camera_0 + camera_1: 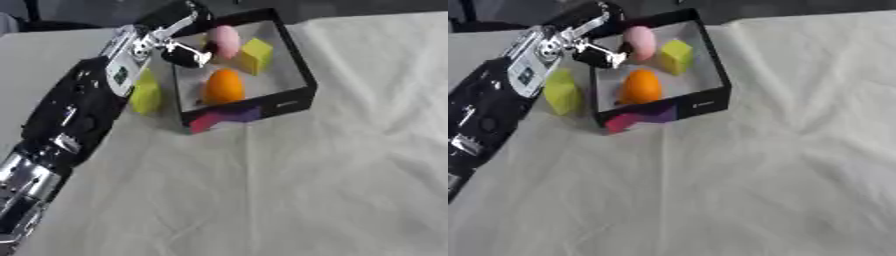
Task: Pick up objects on the table and place them in the box.
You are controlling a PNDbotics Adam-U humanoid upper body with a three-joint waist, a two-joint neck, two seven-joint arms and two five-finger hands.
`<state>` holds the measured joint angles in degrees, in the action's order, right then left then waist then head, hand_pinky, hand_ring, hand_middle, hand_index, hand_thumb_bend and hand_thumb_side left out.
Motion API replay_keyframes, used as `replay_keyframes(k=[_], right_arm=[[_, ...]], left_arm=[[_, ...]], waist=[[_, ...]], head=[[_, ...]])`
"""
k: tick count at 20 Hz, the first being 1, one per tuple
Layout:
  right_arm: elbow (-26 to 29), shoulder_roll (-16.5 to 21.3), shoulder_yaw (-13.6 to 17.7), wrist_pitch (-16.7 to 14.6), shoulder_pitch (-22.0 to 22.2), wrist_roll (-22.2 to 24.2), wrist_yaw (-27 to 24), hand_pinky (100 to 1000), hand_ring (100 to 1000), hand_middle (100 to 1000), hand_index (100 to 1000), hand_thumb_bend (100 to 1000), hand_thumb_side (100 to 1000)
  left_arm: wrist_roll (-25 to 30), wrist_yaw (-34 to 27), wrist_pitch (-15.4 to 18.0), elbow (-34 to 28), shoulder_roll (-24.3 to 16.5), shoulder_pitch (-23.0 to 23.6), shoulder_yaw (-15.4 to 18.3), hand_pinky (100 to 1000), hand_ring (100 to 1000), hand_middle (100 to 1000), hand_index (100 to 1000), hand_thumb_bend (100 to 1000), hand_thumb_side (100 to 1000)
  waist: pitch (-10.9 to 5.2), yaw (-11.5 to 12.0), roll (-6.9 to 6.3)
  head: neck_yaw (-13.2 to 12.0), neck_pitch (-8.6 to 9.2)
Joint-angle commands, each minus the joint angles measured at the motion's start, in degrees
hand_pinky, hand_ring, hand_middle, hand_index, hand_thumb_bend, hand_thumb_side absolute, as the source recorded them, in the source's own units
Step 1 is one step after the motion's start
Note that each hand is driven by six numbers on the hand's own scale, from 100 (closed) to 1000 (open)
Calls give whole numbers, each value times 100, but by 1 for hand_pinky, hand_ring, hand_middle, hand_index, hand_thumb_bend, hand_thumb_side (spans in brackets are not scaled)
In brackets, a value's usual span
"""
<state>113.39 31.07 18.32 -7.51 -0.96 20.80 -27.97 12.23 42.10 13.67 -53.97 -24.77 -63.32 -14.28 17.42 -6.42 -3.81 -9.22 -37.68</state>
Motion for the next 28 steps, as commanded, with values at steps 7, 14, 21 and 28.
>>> replay_keyframes(k=[7,14,21,28], right_arm=[[120,81,38,-48,96,10,109,901,618,631,864,100,547],[120,84,98,-113,258,-54,186,901,618,631,864,100,545],[120,45,189,-164,522,-190,357,900,616,628,862,100,546],[120,58,183,-180,563,-212,358,899,615,626,860,100,544]], left_arm=[[354,-554,350,-478,-507,-261,124,900,811,775,859,218,465],[1768,-1153,379,-763,-1430,-180,239,907,835,778,848,178,584],[3024,-1243,244,-734,-2153,56,564,896,835,753,833,334,915],[3731,-868,490,-550,-2074,127,482,950,851,744,811,492,1000]], waist=[[-69,98,38],[-123,215,29],[-225,450,35],[-272,494,47]], head=[[145,-4],[313,-91],[562,-209],[610,-223]])
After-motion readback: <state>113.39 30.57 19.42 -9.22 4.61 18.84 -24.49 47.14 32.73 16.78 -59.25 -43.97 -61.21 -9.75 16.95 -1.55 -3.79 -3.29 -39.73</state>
